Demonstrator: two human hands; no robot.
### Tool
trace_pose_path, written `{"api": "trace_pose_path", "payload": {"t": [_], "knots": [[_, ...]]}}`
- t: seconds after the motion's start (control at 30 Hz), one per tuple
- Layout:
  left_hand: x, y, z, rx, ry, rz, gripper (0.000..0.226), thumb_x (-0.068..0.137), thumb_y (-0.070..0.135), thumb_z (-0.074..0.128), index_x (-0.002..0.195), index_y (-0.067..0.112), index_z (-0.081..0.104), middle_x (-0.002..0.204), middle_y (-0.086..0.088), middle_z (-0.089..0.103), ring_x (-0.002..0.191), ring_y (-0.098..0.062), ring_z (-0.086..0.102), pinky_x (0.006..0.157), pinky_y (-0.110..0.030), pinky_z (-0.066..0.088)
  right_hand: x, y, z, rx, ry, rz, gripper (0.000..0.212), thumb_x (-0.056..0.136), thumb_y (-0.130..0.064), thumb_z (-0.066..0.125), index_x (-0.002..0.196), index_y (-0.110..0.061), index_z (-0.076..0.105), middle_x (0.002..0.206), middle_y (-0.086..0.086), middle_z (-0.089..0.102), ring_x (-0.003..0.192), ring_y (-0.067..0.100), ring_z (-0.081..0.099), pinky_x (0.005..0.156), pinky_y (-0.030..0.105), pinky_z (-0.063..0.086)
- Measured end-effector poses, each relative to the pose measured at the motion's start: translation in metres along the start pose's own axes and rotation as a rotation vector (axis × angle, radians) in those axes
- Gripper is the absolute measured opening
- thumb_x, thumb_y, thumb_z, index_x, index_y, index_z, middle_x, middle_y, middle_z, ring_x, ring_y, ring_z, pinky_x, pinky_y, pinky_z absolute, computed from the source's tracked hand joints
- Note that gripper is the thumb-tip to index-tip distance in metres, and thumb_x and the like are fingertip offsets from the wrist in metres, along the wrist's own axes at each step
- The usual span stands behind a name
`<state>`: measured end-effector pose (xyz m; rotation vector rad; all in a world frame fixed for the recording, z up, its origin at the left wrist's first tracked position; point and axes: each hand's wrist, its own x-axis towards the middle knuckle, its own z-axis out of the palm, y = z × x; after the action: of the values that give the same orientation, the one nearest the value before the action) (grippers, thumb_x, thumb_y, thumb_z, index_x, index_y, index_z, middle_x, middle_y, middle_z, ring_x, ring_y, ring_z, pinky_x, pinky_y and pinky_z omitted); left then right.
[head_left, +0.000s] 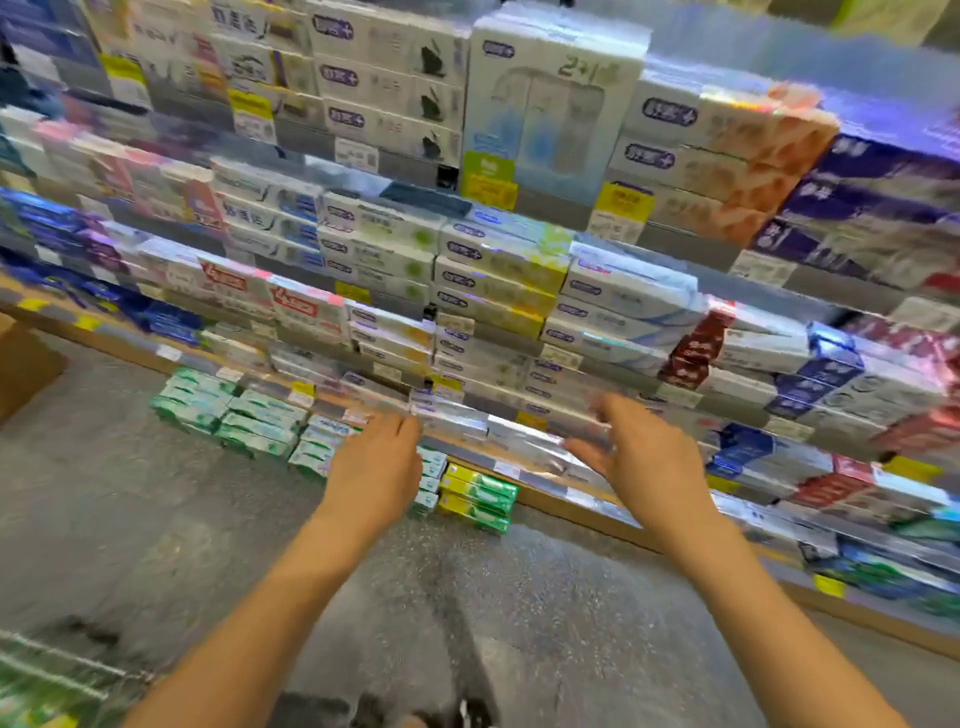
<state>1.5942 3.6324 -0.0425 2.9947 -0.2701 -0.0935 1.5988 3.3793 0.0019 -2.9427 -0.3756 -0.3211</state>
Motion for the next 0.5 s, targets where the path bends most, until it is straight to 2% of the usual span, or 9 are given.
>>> {"api": "trace_pose_path", "payload": {"t": [0.07, 0.1, 0.17, 0.27, 0.3, 0.37, 0.4, 0.43, 0.5], "knots": [[0.025, 0.008, 0.02, 0.022, -0.026, -0.01, 0.033, 0.091, 0.017, 0.057, 0.122, 0.005, 0.054, 0.116, -0.014, 0.057, 0.1, -0.031, 0.058, 0.072, -0.039, 0.047, 0.003, 0.019, 0.014, -0.01, -0.054, 0.054, 0.042, 0.075, -0.042, 0.075, 0.098, -0.009, 0.063, 0.082, 0.009, 0.067, 0.071, 0.03, 0.065, 0.045, 0.032, 0.043], [0.037, 0.01, 0.029, 0.026, -0.035, 0.003, 0.036, 0.096, 0.02, 0.049, 0.129, 0.007, 0.048, 0.125, -0.012, 0.053, 0.109, -0.029, 0.053, 0.08, -0.037, 0.044, 0.005, 0.027, 0.022, -0.016, -0.074, 0.069, 0.041, 0.071, -0.04, 0.079, 0.091, -0.009, 0.062, 0.077, 0.009, 0.066, 0.065, 0.03, 0.065, 0.042, 0.031, 0.039], [0.06, 0.014, 0.051, 0.048, -0.067, 0.019, 0.037, 0.097, 0.022, 0.044, 0.132, 0.01, 0.044, 0.129, -0.009, 0.049, 0.116, -0.028, 0.049, 0.087, -0.036, 0.041, 0.008, 0.046, 0.041, -0.048, -0.071, 0.09, 0.044, 0.058, -0.038, 0.087, 0.081, -0.01, 0.063, 0.066, 0.007, 0.065, 0.053, 0.027, 0.063, 0.033, 0.029, 0.035], [0.1, 0.013, 0.089, 0.066, -0.177, 0.066, 0.035, 0.094, 0.021, 0.049, 0.127, 0.011, 0.049, 0.124, -0.009, 0.052, 0.115, -0.029, 0.049, 0.091, -0.038, 0.039, 0.013, 0.073, 0.078, -0.055, -0.084, 0.151, 0.044, 0.054, -0.036, 0.09, 0.08, -0.012, 0.063, 0.063, 0.004, 0.063, 0.053, 0.025, 0.062, 0.035, 0.028, 0.041], [0.113, 0.012, 0.104, 0.072, -0.192, 0.087, 0.035, 0.087, 0.018, 0.059, 0.121, 0.008, 0.054, 0.117, -0.013, 0.056, 0.109, -0.033, 0.054, 0.088, -0.042, 0.043, 0.015, 0.083, 0.093, -0.048, -0.098, 0.172, 0.042, 0.056, -0.034, 0.089, 0.082, -0.012, 0.064, 0.065, 0.004, 0.064, 0.056, 0.025, 0.062, 0.039, 0.028, 0.043], [0.136, 0.013, 0.14, 0.098, -0.244, 0.157, 0.049, 0.061, 0.011, 0.082, 0.106, 0.002, 0.064, 0.101, -0.02, 0.063, 0.092, -0.039, 0.062, 0.073, -0.048, 0.051, 0.019, 0.096, 0.129, 0.013, -0.14, 0.196, 0.041, 0.057, -0.026, 0.09, 0.085, -0.008, 0.066, 0.071, 0.008, 0.065, 0.063, 0.029, 0.064, 0.047, 0.031, 0.049], [0.146, 0.014, 0.16, 0.109, -0.249, 0.178, 0.06, 0.054, 0.011, 0.086, 0.108, 0.001, 0.064, 0.104, -0.023, 0.062, 0.093, -0.04, 0.063, 0.072, -0.049, 0.053, 0.021, 0.102, 0.151, 0.042, -0.16, 0.184, 0.044, 0.055, -0.021, 0.091, 0.087, -0.006, 0.066, 0.074, 0.01, 0.065, 0.066, 0.032, 0.065, 0.05, 0.034, 0.052], [0.153, 0.016, 0.179, 0.112, -0.309, 0.17, 0.068, 0.06, 0.014, 0.083, 0.122, 0.002, 0.057, 0.118, -0.024, 0.057, 0.107, -0.04, 0.058, 0.083, -0.049, 0.05, 0.023, 0.106, 0.175, 0.067, -0.19, 0.176, 0.049, 0.052, -0.018, 0.092, 0.09, -0.004, 0.066, 0.077, 0.013, 0.066, 0.068, 0.034, 0.065, 0.052, 0.038, 0.053], [0.166, 0.014, 0.232, 0.117, -0.325, 0.171, 0.07, 0.087, 0.016, 0.059, 0.148, 0.014, 0.024, 0.15, -0.017, 0.027, 0.138, -0.032, 0.029, 0.109, -0.044, 0.028, 0.025, 0.115, 0.229, 0.129, -0.269, 0.208, 0.058, 0.055, -0.017, 0.09, 0.104, 0.0, 0.064, 0.091, 0.017, 0.068, 0.082, 0.039, 0.065, 0.063, 0.044, 0.055]]}}
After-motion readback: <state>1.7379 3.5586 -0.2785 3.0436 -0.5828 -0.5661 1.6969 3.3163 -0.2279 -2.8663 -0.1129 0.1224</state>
